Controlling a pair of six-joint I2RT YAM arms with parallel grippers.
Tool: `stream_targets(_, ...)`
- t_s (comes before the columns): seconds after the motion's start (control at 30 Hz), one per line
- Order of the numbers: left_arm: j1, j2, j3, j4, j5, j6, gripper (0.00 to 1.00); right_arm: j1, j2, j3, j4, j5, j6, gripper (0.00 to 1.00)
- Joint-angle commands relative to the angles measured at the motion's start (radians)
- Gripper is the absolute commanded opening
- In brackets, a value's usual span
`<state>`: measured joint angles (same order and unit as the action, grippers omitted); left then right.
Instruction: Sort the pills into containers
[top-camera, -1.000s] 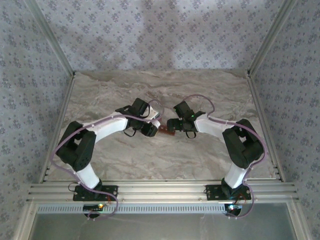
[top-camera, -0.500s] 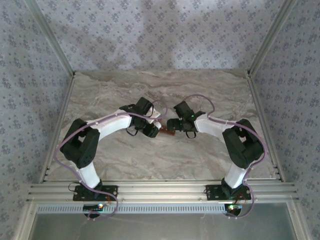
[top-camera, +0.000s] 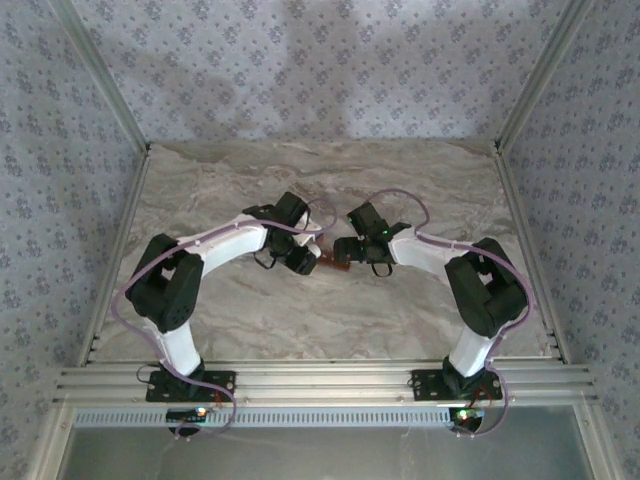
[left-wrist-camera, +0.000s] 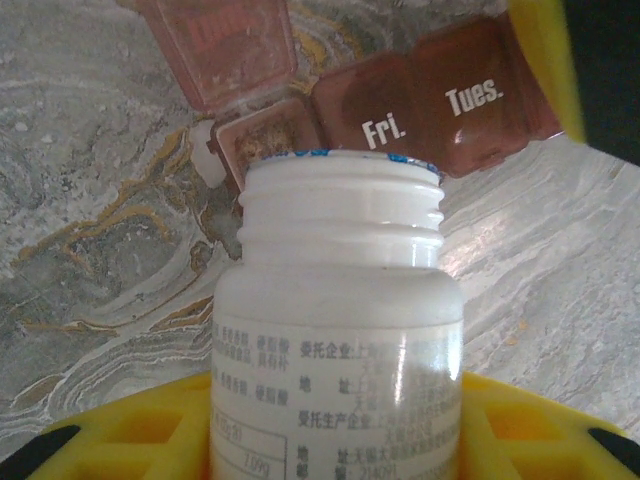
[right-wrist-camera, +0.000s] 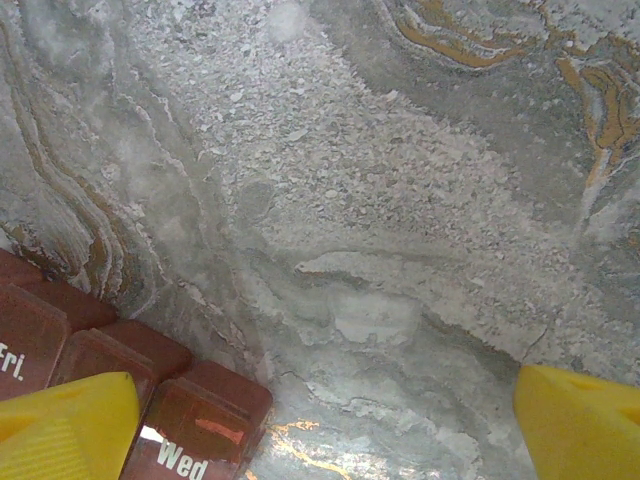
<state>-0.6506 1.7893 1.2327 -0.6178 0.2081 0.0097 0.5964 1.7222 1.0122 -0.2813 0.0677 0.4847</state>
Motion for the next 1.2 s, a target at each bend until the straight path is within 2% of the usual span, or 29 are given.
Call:
stream_targets(0.0, -0.007, 0.018, 0.046, -0.055, -0.016, 0.005, 0.0, 0.002, 0.005, -0.005, -0.006, -0.005, 0.007, 0.98)
stream_targets(1.17, -0.018, 0.118, 0.192, -0.222, -0.09, -0.033, 0.0, -0.004, 0.007, -0.023, 0.004, -0.009, 0.016, 0.98)
